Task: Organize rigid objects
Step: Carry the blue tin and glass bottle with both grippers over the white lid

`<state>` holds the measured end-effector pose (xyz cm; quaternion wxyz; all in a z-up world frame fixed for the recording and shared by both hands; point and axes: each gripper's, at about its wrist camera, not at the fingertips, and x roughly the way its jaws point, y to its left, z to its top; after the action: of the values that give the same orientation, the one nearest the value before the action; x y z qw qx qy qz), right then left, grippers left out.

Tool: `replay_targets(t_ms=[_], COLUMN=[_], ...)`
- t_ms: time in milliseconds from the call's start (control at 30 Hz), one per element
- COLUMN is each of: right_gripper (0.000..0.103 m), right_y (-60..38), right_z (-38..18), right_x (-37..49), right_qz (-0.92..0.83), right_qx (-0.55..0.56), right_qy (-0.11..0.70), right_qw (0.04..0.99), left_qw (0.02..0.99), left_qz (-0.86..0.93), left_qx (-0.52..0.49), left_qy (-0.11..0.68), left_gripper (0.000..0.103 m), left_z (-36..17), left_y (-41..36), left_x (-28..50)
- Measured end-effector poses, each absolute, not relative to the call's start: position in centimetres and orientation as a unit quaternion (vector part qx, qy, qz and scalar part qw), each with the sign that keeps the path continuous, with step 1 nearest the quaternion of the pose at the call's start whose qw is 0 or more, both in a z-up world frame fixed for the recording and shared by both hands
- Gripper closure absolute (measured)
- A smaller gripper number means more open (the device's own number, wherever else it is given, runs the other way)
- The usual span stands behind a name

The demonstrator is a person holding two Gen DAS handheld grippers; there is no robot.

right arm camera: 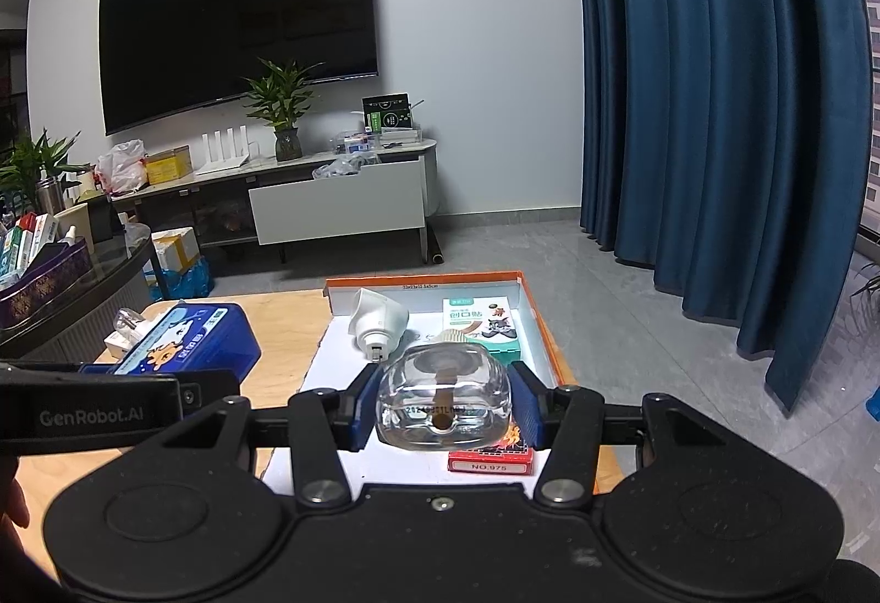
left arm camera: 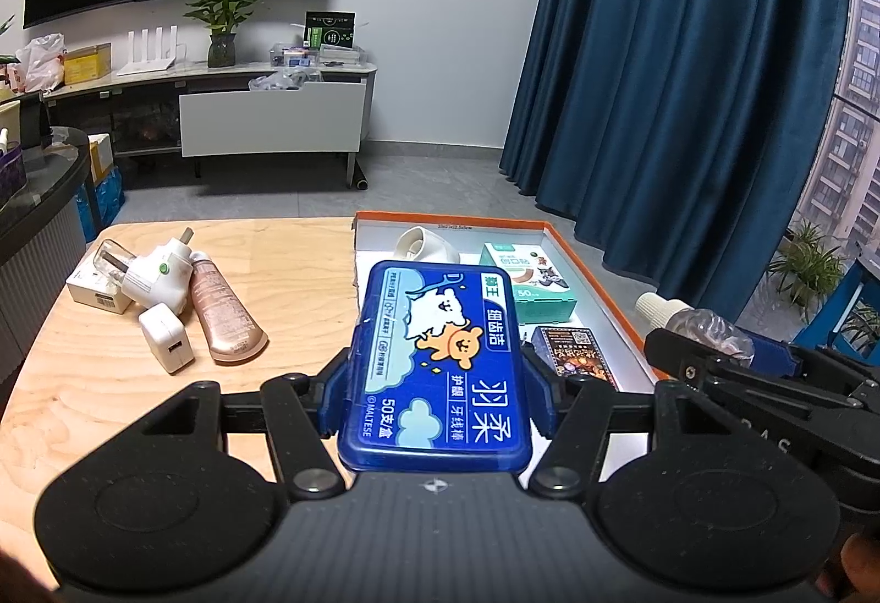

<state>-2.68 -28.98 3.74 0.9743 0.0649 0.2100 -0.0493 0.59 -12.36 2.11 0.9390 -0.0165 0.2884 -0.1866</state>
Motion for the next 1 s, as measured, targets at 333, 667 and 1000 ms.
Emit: replay_targets(t_ms=[333,667,1000], right_gripper=[0.043,0.043,0.043], right_y=[-30.6,-33.0,-35.0], right_z=[3.9,4.3,4.7], right_x=[-0.5,3.5,7.3], right_qz=[-0.047,-0.043,-0.032], right_qx=[0.069,0.069,0.073], right_qy=[0.215,0.217,0.221], right_qw=[0.973,0.973,0.972], left_qw=[0.936,0.93,0.924], left_qz=[-0.187,-0.197,-0.207], left_qx=[-0.02,-0.018,-0.011], left_qy=[0.298,0.309,0.321], left_gripper=[0.041,0.041,0.041], left_z=[2.0,1.9,1.9], left_y=[-12.4,-14.2,-16.4], left_x=[2.6,6.1,9.3])
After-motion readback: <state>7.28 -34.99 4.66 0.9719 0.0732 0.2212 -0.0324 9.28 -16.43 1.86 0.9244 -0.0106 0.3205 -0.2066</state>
